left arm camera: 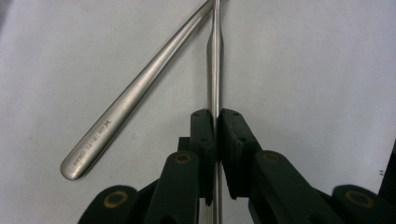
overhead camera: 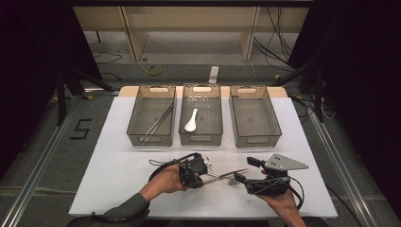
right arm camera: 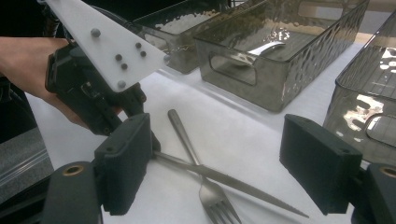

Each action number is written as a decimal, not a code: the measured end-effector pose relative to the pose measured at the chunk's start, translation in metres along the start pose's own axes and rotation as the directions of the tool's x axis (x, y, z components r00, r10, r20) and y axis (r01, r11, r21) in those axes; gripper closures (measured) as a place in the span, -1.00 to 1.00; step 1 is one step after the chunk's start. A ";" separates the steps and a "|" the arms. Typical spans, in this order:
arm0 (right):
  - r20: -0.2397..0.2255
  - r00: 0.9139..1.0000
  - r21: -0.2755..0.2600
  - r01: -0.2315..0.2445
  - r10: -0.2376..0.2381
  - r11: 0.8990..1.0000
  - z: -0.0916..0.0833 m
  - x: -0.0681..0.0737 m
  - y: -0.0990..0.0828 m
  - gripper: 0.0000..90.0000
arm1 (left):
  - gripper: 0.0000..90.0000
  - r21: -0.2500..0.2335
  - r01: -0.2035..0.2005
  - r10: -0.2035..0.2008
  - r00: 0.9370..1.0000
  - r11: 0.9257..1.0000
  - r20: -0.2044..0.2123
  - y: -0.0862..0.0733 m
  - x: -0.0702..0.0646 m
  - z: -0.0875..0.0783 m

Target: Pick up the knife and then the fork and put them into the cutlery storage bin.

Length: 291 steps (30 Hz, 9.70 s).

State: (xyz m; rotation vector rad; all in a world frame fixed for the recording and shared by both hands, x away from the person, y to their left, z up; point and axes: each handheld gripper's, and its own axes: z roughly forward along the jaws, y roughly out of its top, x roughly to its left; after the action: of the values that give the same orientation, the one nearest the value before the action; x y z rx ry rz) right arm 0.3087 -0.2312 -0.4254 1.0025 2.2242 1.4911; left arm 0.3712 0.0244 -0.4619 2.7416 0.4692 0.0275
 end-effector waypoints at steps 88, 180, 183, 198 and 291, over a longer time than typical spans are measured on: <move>-0.227 0.678 0.303 0.731 -0.699 0.611 0.090 0.076 -0.002 0.32 | 0.85 0.037 0.027 -0.034 0.975 0.999 0.218 0.006 0.004 -0.034; 0.235 0.930 0.355 0.187 -0.281 0.916 0.091 -0.129 0.146 0.84 | -0.63 -0.671 0.305 -0.463 0.884 0.676 -0.064 -0.139 0.032 -0.104; 0.253 0.933 0.373 0.151 -0.257 0.916 0.097 -0.140 0.146 0.84 | -0.63 -0.676 0.311 -0.465 0.884 0.669 -0.054 -0.140 0.031 -0.105; 0.314 0.928 0.442 0.042 -0.199 0.896 0.124 -0.172 0.139 0.85 | -0.63 -0.679 0.319 -0.466 0.884 0.661 -0.038 -0.140 0.031 -0.105; -0.153 0.958 0.607 0.285 -0.243 0.742 0.134 -0.003 0.053 -0.26 | -0.64 -0.728 0.320 -0.488 0.873 0.606 -0.023 -0.142 0.032 -0.107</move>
State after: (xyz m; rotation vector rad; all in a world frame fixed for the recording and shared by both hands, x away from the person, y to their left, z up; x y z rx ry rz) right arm 0.4085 -0.1278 -0.4353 0.7382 2.8439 0.6587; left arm 0.3476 0.1970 -0.4132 1.8169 0.9231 0.3319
